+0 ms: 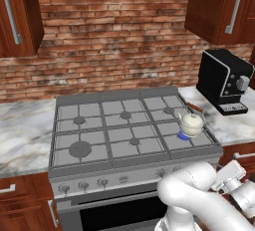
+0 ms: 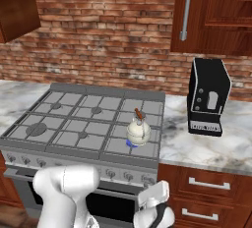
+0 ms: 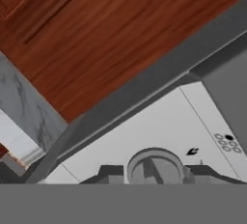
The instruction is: Lower the heat of the kettle.
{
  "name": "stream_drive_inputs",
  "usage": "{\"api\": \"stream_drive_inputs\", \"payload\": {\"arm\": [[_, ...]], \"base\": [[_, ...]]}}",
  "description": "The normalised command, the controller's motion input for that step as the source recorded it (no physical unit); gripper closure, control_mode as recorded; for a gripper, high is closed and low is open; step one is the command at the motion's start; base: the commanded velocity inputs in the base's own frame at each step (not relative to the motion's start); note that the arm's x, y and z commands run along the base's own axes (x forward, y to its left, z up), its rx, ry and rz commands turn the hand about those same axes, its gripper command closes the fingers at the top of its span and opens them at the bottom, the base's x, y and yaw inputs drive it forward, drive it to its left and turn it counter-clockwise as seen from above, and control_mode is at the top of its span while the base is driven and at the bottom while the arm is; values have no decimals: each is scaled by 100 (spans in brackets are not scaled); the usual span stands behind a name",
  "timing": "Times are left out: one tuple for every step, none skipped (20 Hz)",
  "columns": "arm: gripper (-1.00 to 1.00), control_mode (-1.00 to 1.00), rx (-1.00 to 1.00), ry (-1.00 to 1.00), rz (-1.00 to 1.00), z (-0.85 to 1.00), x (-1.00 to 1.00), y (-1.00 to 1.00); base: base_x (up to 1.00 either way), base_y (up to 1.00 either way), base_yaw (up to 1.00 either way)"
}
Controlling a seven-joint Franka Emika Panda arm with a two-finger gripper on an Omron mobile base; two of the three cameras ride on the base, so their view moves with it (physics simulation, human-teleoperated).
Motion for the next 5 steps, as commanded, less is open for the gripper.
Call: {"api": "stream_drive_inputs", "payload": {"arm": [[100, -100, 24, 0, -1, 29, 0, 0], [100, -100, 24, 0, -1, 31, 0, 0], [100, -100, 23, 0, 0, 33, 0, 0], [100, -100, 21, 0, 0, 36, 0, 3], [100, -100, 20, 0, 0, 36, 0, 5]], "base": [[0, 0, 0], [0, 0, 0], [0, 0, 0], [0, 0, 0], [0, 0, 0]]}}
